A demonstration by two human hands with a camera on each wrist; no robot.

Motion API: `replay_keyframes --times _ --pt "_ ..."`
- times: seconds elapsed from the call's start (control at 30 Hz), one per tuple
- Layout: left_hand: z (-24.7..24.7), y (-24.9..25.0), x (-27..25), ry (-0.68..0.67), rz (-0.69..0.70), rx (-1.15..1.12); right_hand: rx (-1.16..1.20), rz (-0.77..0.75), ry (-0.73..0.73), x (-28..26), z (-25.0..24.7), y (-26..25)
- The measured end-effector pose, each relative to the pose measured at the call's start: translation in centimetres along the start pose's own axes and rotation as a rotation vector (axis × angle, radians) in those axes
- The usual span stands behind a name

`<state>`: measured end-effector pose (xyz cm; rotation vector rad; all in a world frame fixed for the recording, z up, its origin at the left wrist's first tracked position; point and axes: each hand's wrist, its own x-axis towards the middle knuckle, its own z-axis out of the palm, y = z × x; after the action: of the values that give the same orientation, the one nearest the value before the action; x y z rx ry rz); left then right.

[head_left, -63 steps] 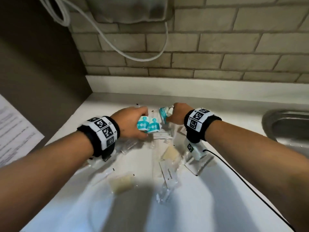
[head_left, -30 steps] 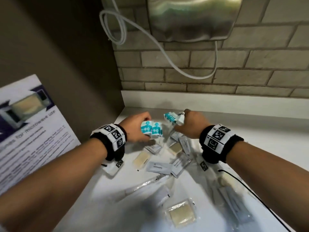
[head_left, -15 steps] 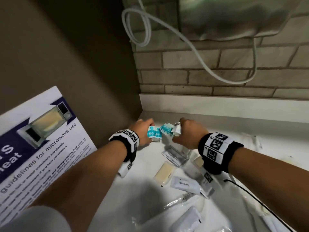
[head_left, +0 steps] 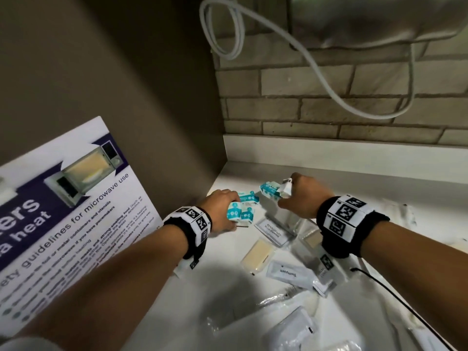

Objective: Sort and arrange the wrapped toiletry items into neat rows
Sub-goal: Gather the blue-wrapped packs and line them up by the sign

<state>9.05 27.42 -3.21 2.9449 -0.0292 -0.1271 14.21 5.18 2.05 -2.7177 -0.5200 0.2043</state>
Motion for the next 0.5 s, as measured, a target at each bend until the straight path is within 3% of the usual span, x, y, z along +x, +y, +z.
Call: replay_keyframes --times 0.17,0.37,0.5 --pt "-0.5 0.8 0.1 0.002 -0.055 -0.077 -0.004 -0.024 0.016 -0.6 -0.3 -0.2" --pt "-0.5 1.1 -2.4 -0.048 -0.018 -0.194 -0.021 -0.05 0.016 -1.4 -0.3 -0.2" --pt "-0.3 0.7 -3.5 -0.169 0.017 -0.262 -0.011 -0.057 0.015 -2.0 -0.4 -0.3"
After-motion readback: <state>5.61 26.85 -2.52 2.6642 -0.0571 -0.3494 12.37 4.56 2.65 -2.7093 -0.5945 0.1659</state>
